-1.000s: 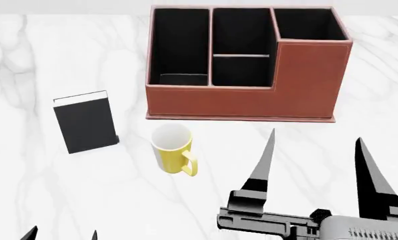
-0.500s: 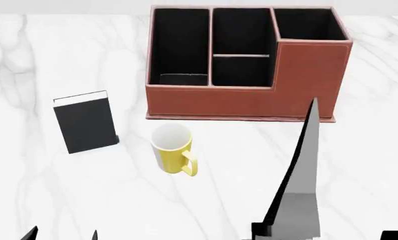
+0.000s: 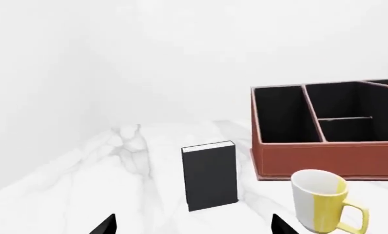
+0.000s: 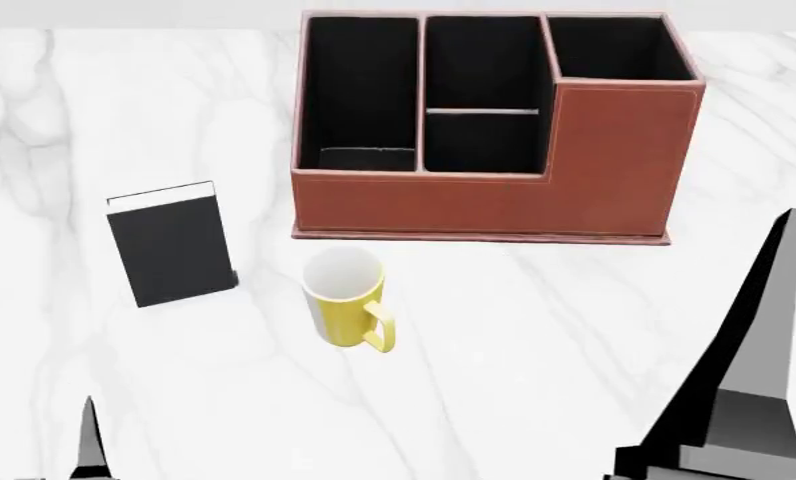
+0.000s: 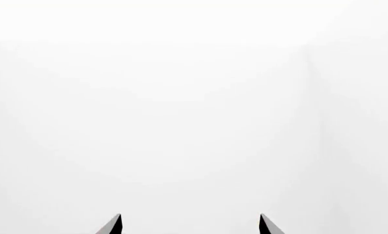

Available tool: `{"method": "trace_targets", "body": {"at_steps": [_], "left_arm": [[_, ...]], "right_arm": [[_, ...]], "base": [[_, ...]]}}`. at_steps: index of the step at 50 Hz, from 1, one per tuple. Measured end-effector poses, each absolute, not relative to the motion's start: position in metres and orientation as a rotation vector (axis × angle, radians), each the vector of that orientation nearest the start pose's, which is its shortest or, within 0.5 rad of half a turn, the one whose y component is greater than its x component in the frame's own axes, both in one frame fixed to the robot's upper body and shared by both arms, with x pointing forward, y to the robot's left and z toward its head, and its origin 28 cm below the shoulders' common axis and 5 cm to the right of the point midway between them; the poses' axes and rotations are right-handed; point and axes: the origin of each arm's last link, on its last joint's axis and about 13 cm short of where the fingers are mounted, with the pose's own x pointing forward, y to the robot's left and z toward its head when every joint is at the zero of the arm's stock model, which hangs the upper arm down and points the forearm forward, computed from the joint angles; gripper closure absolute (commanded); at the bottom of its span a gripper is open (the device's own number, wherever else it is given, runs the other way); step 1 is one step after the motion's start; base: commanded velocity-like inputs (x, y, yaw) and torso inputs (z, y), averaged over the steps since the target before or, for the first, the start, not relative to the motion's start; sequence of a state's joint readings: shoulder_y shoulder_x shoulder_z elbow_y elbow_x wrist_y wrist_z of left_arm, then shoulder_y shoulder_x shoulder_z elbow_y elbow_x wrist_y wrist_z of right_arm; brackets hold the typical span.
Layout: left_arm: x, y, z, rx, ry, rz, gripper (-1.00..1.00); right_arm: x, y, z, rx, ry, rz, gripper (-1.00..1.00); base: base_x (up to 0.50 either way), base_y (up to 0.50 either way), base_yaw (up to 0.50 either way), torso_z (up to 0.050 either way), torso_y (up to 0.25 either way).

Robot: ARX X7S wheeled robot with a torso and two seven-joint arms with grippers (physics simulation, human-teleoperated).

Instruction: Pick up the yellow and white mug and place it to the right of the caddy.

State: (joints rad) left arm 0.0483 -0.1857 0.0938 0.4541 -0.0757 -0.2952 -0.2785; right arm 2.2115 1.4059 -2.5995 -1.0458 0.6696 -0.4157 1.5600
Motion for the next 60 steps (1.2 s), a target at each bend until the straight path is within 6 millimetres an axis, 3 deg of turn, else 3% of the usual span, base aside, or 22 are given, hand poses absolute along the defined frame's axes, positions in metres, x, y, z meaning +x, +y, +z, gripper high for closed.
{"method": "trace_targets", "body": {"at_steps": [10, 17, 30, 36, 42, 49, 54, 60], "left_arm": [[0.179, 0.219, 0.127, 0.172, -0.227, 0.19, -1.0], [0.179, 0.224, 0.164, 0.231, -0.345, 0.292, -1.0], [0.167, 0.243, 0.187, 0.308, -0.406, 0.598, -1.0], [0.159, 0.255, 0.188, 0.333, -0.413, 0.743, -1.0], [0.167, 0.271, 0.224, 0.45, -0.406, 0.768, -1.0], [0.126, 0.297, 0.257, 0.502, -0.306, 0.965, -1.0], [0.09, 0.299, 0.257, 0.381, -0.264, 1.232, -1.0], [0.067, 0.298, 0.253, 0.252, -0.301, 1.453, -1.0]], "right_arm": [[0.114, -0.135, 0.244, 0.021, -0.575, -0.137, -1.0], [0.116, -0.132, 0.242, 0.013, -0.566, -0.12, -1.0], [0.116, -0.129, 0.241, 0.036, -0.561, -0.109, -1.0], [0.116, -0.13, 0.241, 0.035, -0.565, -0.121, -1.0], [0.117, -0.131, 0.242, 0.031, -0.567, -0.138, -1.0], [0.118, -0.132, 0.242, 0.028, -0.566, -0.167, -1.0], [0.118, -0.133, 0.242, 0.022, -0.568, -0.178, -1.0], [0.119, -0.133, 0.241, 0.015, -0.57, -0.18, -1.0]], "base": [[0.0, 0.0, 0.0, 0.0, 0.0], [0.0, 0.0, 0.0, 0.0, 0.0], [0.0, 0.0, 0.0, 0.0, 0.0], [0.0, 0.0, 0.0, 0.0, 0.0], [0.0, 0.0, 0.0, 0.0, 0.0], [0.0, 0.0, 0.0, 0.0, 0.0], [0.0, 0.0, 0.0, 0.0, 0.0], [0.0, 0.0, 0.0, 0.0, 0.0]]}}
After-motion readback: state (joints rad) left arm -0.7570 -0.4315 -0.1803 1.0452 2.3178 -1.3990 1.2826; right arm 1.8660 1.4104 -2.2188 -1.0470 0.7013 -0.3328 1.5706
